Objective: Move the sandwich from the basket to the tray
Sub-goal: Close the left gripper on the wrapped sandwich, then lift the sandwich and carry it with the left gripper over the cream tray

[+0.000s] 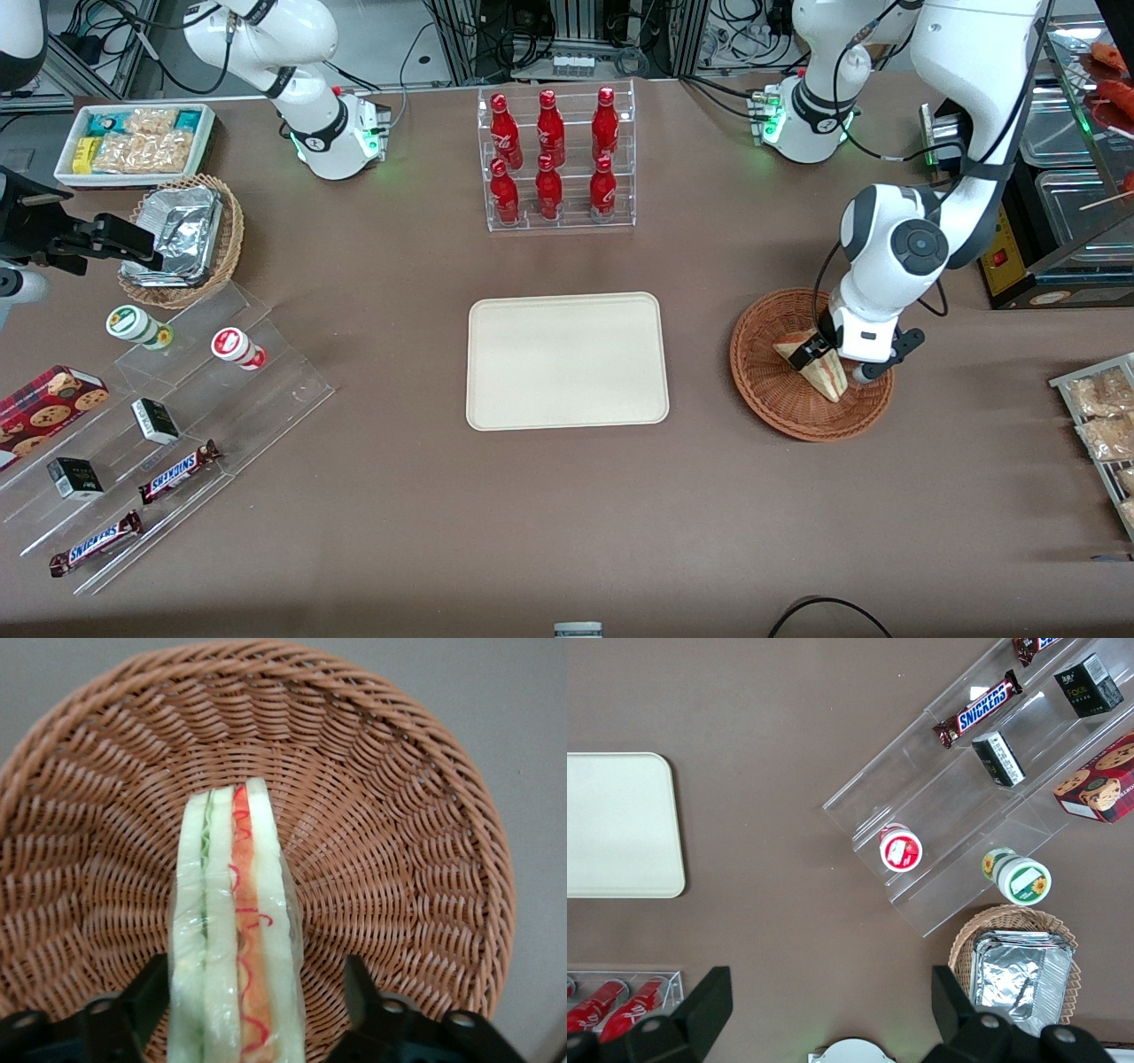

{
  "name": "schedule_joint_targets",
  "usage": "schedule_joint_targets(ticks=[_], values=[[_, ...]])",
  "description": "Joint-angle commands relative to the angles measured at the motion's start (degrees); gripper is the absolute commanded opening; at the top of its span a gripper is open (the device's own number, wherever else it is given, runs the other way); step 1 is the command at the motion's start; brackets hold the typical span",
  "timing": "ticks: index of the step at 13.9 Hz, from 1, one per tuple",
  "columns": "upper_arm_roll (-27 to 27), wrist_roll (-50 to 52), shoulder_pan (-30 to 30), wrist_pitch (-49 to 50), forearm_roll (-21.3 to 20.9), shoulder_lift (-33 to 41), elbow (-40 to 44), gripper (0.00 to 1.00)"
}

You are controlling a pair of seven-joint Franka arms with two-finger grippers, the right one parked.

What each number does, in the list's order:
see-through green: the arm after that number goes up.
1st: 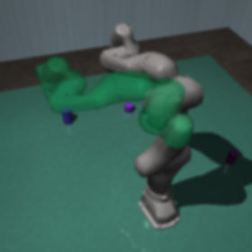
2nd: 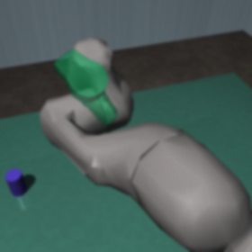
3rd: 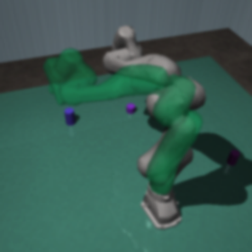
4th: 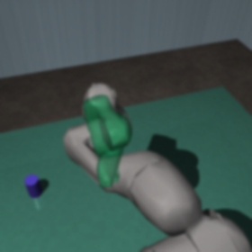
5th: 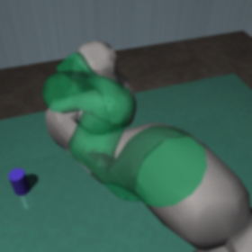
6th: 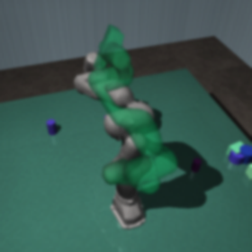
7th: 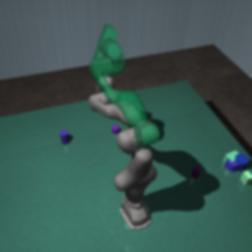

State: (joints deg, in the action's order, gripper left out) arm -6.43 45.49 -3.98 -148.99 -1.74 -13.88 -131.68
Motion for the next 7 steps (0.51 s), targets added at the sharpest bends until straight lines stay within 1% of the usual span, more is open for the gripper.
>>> schedule_joint_targets(ticks=[1,2,4,6,7], values=[[0.2,1.4,-0.6,-1.5,-0.9,-1.1,0.3,0.05],[0.2,1.2,-0.6,-1.4,-0.9,-1.0,0.5,0.00],[0.3,1.1,-0.5,-0.3,-0.9,1.1,1.5,0.00],[0.2,1.0,-0.6,4.5,-1.0,4.8,3.3,0.00],[0.0,1.0,-0.8,9.5,-1.0,5.9,6.0,0.00]])
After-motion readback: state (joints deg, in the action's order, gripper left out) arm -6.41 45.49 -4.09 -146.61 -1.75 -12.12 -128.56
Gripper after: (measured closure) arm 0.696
